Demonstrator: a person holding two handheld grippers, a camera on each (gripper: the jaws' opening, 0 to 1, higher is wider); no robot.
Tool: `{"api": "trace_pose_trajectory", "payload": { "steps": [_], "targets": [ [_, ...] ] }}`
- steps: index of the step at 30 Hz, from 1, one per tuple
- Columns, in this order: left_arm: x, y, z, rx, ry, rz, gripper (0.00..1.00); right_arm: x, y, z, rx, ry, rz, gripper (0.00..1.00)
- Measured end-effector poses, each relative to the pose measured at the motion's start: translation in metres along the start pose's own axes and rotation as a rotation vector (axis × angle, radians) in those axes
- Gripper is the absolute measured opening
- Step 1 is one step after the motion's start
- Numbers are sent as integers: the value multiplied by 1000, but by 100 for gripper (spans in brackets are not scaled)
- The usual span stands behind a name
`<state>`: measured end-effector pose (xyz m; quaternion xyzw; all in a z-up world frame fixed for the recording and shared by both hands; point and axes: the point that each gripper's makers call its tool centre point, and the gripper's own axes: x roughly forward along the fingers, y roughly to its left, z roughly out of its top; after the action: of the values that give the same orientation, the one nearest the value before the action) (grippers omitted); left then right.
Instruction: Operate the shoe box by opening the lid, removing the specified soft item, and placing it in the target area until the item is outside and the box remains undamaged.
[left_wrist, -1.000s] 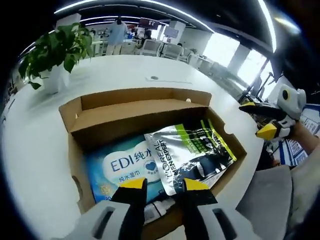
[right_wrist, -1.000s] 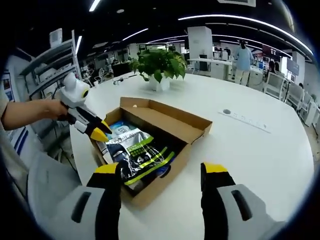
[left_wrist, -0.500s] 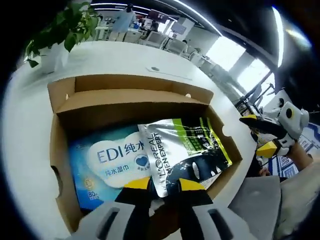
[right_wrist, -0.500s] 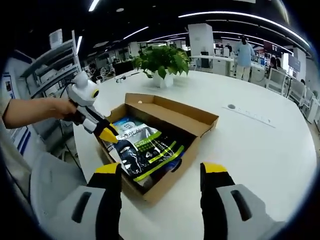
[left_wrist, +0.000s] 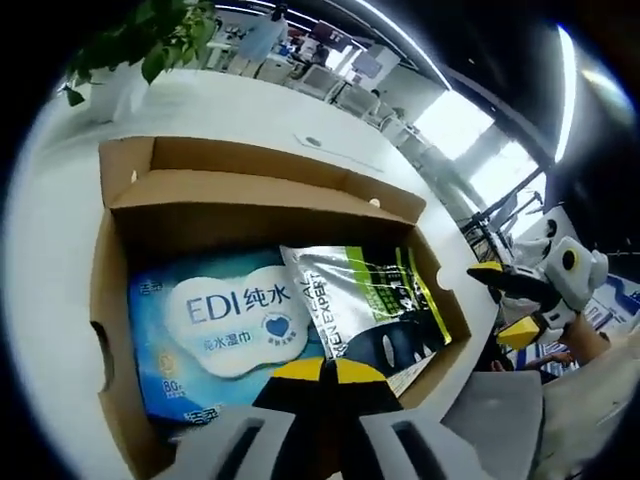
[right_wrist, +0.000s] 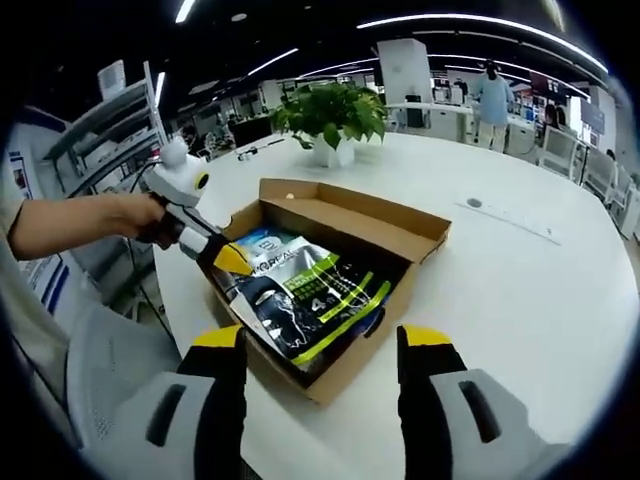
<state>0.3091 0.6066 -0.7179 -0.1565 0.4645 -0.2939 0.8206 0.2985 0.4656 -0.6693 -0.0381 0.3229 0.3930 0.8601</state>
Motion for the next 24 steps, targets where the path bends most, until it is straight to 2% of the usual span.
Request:
{"api": "trace_pose_trajectory", "payload": {
  "steps": [8, 24],
  "targets": [
    [-12, 4, 2, 3, -36, 21, 0, 10, 10, 2, 25, 18, 31, 50],
    [-36, 11, 2, 11, -81, 44, 0, 46, 33, -9, 49, 129, 121, 43]
  ]
}}
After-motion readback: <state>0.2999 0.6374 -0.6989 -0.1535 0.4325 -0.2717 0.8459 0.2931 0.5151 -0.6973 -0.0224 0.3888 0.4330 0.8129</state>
